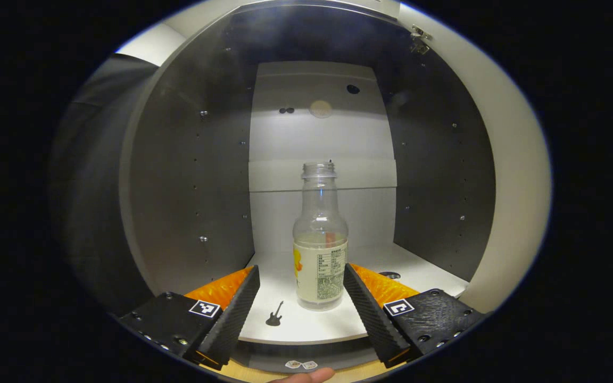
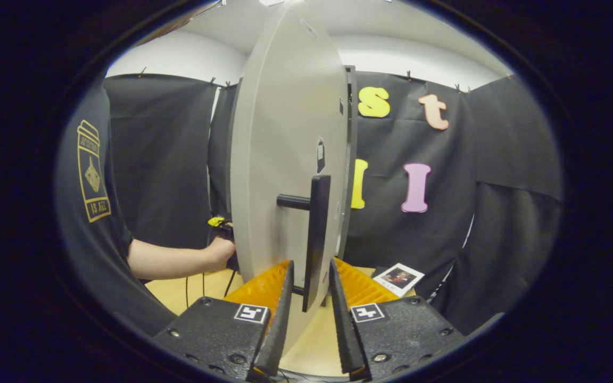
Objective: Open the cabinet door with the right hand, grasp the bottle in the cabinet with the left hand and place it on the coaster, then close the cabinet door with the right hand.
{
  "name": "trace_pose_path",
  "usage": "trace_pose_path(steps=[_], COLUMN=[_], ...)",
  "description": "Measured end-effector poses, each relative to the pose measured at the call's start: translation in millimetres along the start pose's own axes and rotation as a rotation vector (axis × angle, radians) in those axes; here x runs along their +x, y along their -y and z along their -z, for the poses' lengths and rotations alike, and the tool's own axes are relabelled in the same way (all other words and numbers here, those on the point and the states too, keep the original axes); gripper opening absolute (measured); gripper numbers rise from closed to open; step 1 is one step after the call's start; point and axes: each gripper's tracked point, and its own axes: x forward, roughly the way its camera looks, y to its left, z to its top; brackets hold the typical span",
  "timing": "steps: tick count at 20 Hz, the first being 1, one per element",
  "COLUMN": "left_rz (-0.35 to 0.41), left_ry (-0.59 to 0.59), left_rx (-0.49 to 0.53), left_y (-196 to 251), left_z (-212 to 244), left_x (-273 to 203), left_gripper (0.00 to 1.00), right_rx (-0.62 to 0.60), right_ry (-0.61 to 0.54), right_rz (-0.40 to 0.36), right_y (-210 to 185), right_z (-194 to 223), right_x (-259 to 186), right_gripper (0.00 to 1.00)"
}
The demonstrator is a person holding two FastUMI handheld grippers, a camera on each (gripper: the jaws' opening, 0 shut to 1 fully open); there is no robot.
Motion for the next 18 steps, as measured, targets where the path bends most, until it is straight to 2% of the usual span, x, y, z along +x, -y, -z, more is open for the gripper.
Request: trace_pose_path(steps=[1,3,5,7,9,10,11,12,15,16,17,18], left_rz=[0.01,0.009,0.016,-0.008,-0.01,-0.024,-0.025,-0.015,0.001,0.006,0.008,0.009], left_ry=[-0.008,-0.02,-0.033,-0.061,-0.057,-0.041,-0.033,-0.026,-0.003,0.006,0.021,0.035], left_rx=[-0.007,-0.018,-0.01,-0.002,-0.039,-0.049,-0.057,-0.066,-0.063,-0.055,-0.043,-0.033], left_y=[4,6,12,9,11,7,7,8,8,8,6,4], left_z=[2,5,10,19,18,16,14,11,-5,-11,-19,-26], left_x=[6,21,38,52,55,57,55,51,35,26,17,8], left_gripper=[0.95,0.95,0.95,0.95,0.96,1.0,0.76,0.77,0.77,0.77,0.77,0.77], right_rx=[0.005,0.008,0.02,0.034,0.039,0.041,0.045,0.051,0.078,0.093,0.103,0.111], right_ry=[0.001,0.002,0.003,0.001,0.0,-0.001,0.001,0.002,0.035,0.06,0.078,0.074], right_rz=[0.013,0.033,0.049,0.057,0.063,0.066,0.071,0.07,0.107,0.127,0.131,0.124], right_y=[5,8,10,10,14,17,21,23,46,56,65,69], right_z=[0,-1,-1,-1,0,0,1,1,-8,-13,-15,-12], right_x=[-3,-9,-10,-7,-7,-5,0,2,1,2,2,2], right_gripper=[0.49,0.64,0.65,0.65,0.65,0.63,0.65,0.63,0.66,0.74,0.76,0.84])
